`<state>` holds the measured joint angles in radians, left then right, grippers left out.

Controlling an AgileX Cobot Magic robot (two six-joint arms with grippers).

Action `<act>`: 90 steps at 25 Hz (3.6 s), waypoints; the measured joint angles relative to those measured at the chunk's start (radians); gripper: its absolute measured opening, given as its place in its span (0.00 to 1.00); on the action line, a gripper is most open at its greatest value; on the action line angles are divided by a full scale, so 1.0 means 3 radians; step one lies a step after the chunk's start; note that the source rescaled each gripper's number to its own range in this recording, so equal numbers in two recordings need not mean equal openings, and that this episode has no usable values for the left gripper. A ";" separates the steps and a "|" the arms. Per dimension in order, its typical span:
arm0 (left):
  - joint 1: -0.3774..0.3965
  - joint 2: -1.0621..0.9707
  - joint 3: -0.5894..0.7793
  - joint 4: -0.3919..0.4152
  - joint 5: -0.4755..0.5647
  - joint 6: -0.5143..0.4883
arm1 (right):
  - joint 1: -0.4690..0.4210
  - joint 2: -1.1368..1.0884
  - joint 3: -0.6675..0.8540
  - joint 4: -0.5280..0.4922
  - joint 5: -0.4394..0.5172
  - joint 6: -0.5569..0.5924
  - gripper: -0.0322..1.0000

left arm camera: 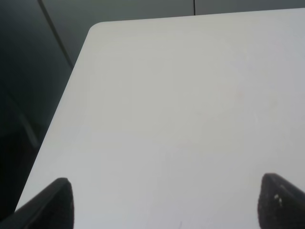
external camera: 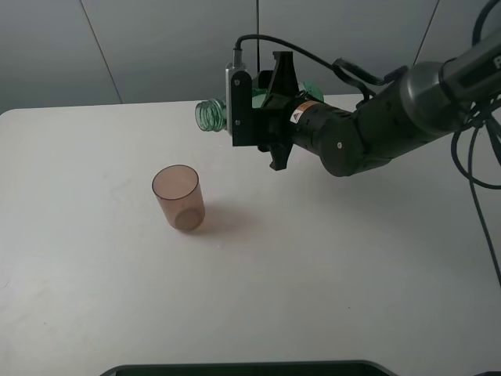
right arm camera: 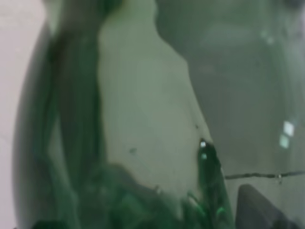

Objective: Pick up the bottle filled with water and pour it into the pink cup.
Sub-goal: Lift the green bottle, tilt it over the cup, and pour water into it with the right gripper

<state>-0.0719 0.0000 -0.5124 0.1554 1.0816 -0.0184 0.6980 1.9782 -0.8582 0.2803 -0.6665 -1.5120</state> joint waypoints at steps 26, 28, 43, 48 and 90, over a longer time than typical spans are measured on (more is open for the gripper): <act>0.0000 0.0000 0.0000 0.0006 0.0000 0.0000 | 0.0261 0.0034 0.0000 0.0194 0.0021 -0.0618 0.03; 0.0000 0.0000 0.0000 0.0006 0.0000 0.0000 | 0.0261 0.0034 0.0000 0.0236 0.0021 -0.0679 0.03; 0.0000 0.0000 0.0000 0.0006 0.0000 0.0000 | 0.0261 0.0034 0.0000 0.0333 0.0021 -0.0826 0.03; 0.0000 0.0000 0.0000 0.0006 0.0000 0.0000 | 0.0261 0.0034 0.0000 0.0352 0.0021 -0.0855 0.03; 0.0000 0.0000 0.0000 0.0006 0.0000 -0.0012 | 0.0261 0.0034 -0.0077 0.0743 0.0001 -0.1158 0.03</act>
<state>-0.0719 0.0000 -0.5124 0.1572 1.0816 -0.0221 0.7763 1.9883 -0.8814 0.5031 -0.6662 -1.8594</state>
